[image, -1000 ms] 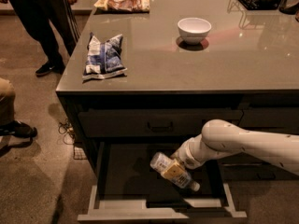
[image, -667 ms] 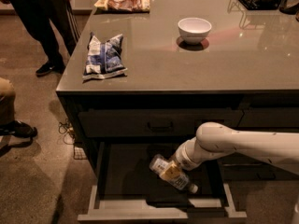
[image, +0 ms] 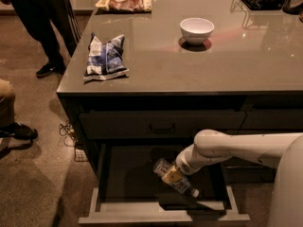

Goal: Place blue plastic bottle into middle drawer

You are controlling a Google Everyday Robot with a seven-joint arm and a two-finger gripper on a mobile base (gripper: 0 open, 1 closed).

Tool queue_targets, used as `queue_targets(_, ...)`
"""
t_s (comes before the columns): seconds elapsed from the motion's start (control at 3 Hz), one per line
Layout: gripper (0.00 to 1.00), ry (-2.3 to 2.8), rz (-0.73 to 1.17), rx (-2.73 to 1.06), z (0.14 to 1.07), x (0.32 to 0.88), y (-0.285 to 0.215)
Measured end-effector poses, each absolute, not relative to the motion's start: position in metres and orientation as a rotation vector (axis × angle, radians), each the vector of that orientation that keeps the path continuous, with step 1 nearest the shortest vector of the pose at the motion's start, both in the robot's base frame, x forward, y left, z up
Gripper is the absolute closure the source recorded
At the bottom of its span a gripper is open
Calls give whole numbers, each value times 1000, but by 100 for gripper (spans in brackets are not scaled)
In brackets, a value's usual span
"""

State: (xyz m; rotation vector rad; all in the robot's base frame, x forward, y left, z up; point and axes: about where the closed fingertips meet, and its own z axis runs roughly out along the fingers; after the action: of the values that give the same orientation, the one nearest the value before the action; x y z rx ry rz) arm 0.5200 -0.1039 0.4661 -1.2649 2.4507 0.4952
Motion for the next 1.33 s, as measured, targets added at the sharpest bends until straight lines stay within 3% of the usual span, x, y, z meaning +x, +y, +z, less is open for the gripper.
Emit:
queue_targets(0.33, 13, 2458, 500, -1243, 457, 523, -105)
queue_targets(0.67, 0, 2460, 515, -1229, 452, 524, -107)
queue_targets(1.33, 0, 2350, 607, -1169, 523, 504, -139)
